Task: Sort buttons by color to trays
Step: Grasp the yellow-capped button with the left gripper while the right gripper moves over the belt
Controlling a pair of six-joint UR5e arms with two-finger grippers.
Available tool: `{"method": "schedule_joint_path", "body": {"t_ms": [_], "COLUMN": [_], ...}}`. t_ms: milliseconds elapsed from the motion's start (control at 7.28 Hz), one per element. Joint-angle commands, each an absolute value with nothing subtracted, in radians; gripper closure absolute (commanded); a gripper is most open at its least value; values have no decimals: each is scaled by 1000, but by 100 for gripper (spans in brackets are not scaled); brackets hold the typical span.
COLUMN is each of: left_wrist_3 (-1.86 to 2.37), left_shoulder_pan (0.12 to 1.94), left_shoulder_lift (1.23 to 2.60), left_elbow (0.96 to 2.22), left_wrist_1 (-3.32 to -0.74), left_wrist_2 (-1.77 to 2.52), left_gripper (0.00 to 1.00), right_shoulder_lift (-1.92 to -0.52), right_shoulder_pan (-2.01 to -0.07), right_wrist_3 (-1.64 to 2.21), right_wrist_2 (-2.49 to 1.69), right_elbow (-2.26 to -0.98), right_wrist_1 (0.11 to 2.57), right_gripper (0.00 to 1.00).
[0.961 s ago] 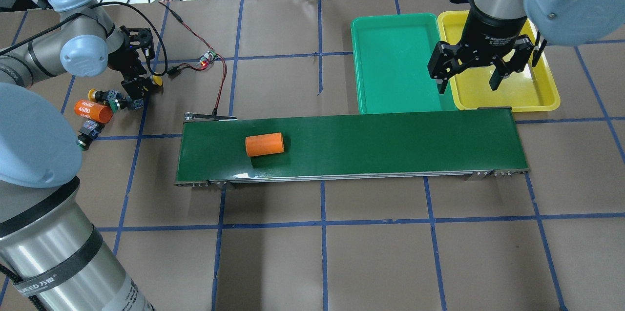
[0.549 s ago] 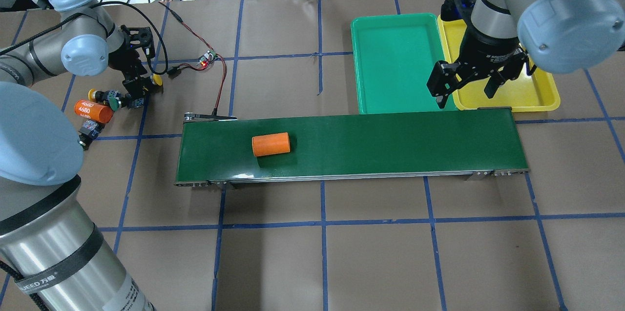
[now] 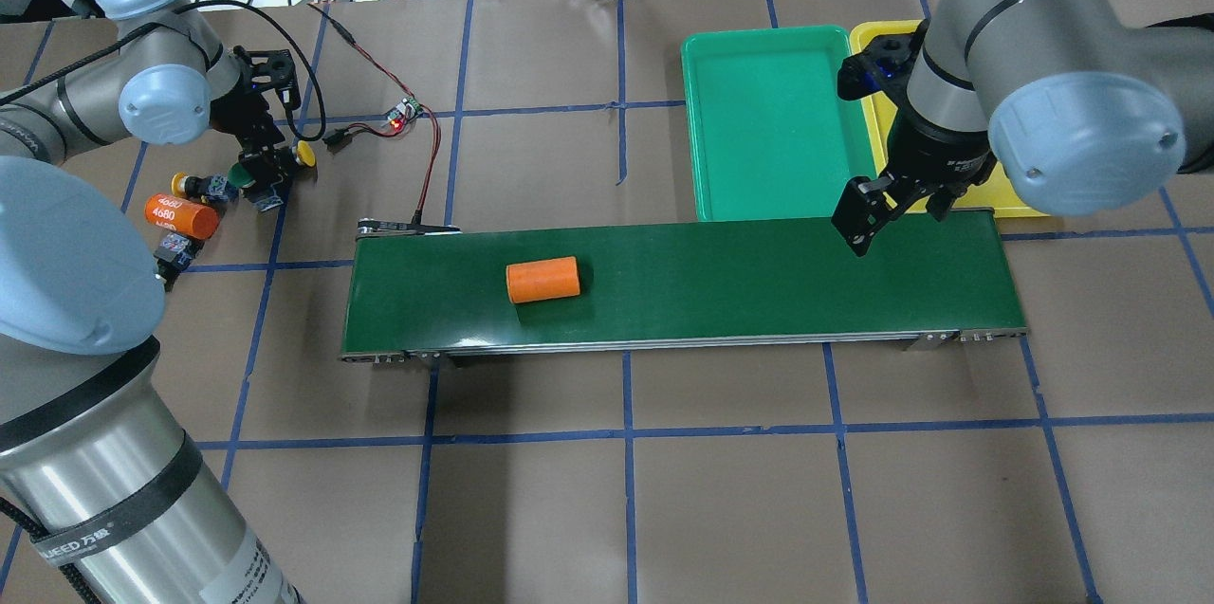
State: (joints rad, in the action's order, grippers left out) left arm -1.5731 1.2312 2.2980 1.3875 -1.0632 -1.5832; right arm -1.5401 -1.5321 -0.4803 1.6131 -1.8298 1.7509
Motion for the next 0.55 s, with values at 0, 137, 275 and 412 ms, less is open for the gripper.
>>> {"method": "schedule_joint_path", "body": {"t_ms": [0,137,275,412], "left_wrist_3": [-1583,-1589,-1589,-1594], "left_shoulder_pan": [1233,1233,1232,1244], "left_shoulder_lift": [2296,2296,2289,2260], "left_elbow": [1388,1400,1402,1402], "left_wrist_1": [-1065,-1065,-1068,-1142], "left_wrist_2": [-1589,-1592,-1592,-1595], "left_gripper": [70,91,100,100], "right_shoulder_lift": [-1540,-1540,-1543,-1545], "right_shoulder_pan": [-1525,-1523,-1525,-1520], "right_wrist_3": [-738,-862,-982,-1144], "right_wrist_2": [1621,1621,1621,1614], "right_elbow": [-1884,-1885,-1882,-1885], "right_wrist_1": [1868,1879,1879,1888], "right_gripper": [1,1,0,0]}}
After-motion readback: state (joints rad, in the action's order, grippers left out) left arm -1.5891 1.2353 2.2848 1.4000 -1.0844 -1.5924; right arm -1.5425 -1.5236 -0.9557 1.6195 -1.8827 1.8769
